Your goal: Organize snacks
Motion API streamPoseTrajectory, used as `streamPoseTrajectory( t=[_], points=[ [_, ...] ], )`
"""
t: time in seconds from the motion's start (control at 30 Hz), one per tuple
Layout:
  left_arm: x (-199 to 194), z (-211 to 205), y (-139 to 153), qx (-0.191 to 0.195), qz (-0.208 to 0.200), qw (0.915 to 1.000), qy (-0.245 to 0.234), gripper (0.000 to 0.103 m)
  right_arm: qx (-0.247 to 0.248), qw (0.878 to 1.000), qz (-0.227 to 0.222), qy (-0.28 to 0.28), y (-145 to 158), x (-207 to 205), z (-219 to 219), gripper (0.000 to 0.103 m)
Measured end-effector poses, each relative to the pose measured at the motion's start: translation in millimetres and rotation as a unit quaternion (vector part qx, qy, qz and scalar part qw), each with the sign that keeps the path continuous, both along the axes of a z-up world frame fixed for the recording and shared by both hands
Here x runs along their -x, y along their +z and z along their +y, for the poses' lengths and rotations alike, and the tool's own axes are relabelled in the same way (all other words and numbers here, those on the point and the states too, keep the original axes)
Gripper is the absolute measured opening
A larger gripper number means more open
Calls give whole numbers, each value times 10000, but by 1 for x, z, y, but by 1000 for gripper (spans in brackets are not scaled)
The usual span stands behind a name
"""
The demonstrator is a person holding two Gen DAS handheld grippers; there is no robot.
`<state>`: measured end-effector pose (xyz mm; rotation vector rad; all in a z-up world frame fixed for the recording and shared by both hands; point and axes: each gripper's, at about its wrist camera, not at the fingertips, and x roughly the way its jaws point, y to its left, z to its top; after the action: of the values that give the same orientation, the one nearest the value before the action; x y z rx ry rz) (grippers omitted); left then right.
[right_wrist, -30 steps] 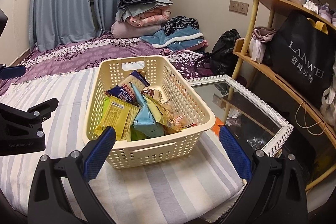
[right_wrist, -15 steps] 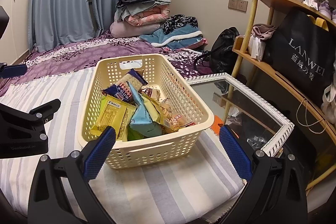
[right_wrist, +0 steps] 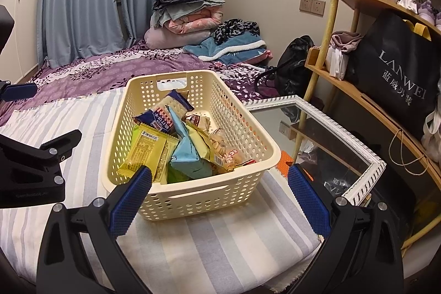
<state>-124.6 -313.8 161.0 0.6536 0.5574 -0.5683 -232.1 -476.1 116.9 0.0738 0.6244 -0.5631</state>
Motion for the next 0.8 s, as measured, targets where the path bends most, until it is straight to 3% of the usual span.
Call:
streamPoseTrajectory(
  t=[0.8],
  points=[
    [1,5,-2,15,-11,10000,-60,100,-55,10000,-6,12,-4,1,3,98]
  ],
)
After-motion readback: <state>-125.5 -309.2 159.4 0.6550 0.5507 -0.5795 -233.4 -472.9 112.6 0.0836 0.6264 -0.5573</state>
